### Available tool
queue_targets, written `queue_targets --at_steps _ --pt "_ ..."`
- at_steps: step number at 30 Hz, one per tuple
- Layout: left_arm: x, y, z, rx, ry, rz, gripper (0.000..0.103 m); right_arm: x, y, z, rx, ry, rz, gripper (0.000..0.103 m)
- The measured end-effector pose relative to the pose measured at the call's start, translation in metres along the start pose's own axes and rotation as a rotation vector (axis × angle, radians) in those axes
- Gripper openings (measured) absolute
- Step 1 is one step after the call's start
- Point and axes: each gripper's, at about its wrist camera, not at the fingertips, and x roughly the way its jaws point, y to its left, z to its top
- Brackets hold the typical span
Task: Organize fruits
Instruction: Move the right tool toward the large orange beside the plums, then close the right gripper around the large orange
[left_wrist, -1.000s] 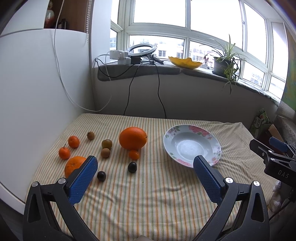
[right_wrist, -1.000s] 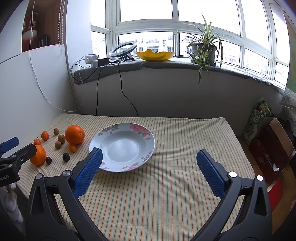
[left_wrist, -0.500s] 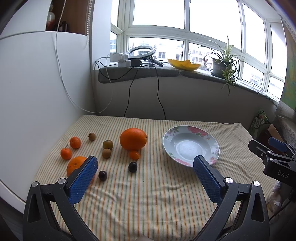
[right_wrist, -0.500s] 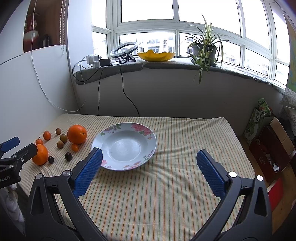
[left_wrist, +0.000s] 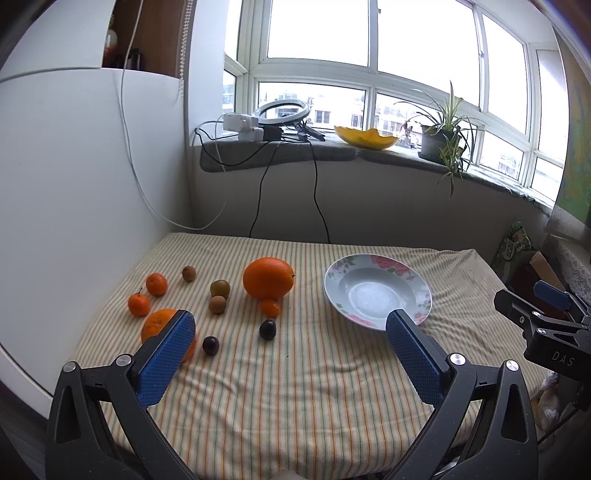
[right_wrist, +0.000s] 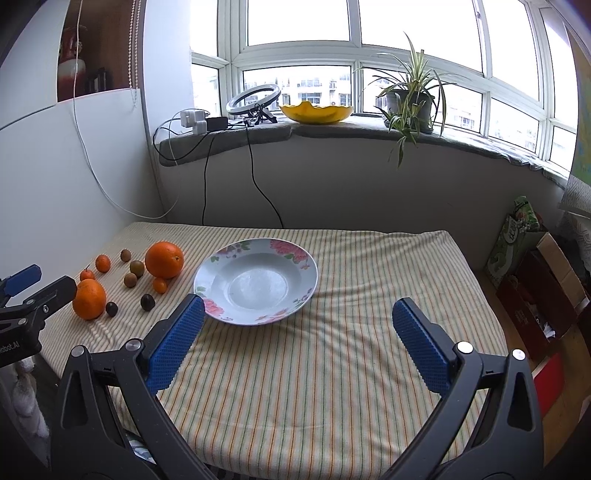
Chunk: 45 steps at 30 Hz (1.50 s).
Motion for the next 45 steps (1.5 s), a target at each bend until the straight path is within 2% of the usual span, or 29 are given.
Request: queue_targets --at_steps 16,24,30,34,36,40,45 --pt "0.009 0.011 -0.002 -0.015 0.018 0.008 0.102 0.009 0.012 0.006 -0.013 0.012 0.077 0.103" --pt "0.029 0.033 -0.006 -0.06 0.057 0.006 0.099 0.031 0.033 0.014 -0.05 0.029 0.128 0.103" --pt "0.043 0.068 -0.014 -0.144 0.1 0.0 0.094 0.059 0.067 0.021 -0.084 0.087 0.242 0.094" --pt "0.048 0.094 -0.023 -0.201 0.126 0.021 0.09 0.078 0.093 0.026 -0.111 0.125 0.336 0.09" --pt "0.05 0.106 -0.027 -0.226 0.139 0.033 0.088 0.088 0.108 0.027 -0.12 0.154 0.393 0.082" --pt "0.052 0.129 -0.036 -0.273 0.159 0.053 0.085 0.107 0.136 0.024 -0.146 0.211 0.48 0.08" --pt "0.059 0.15 -0.046 -0.329 0.189 0.051 0.075 0.13 0.168 0.021 -0.183 0.282 0.567 0.072"
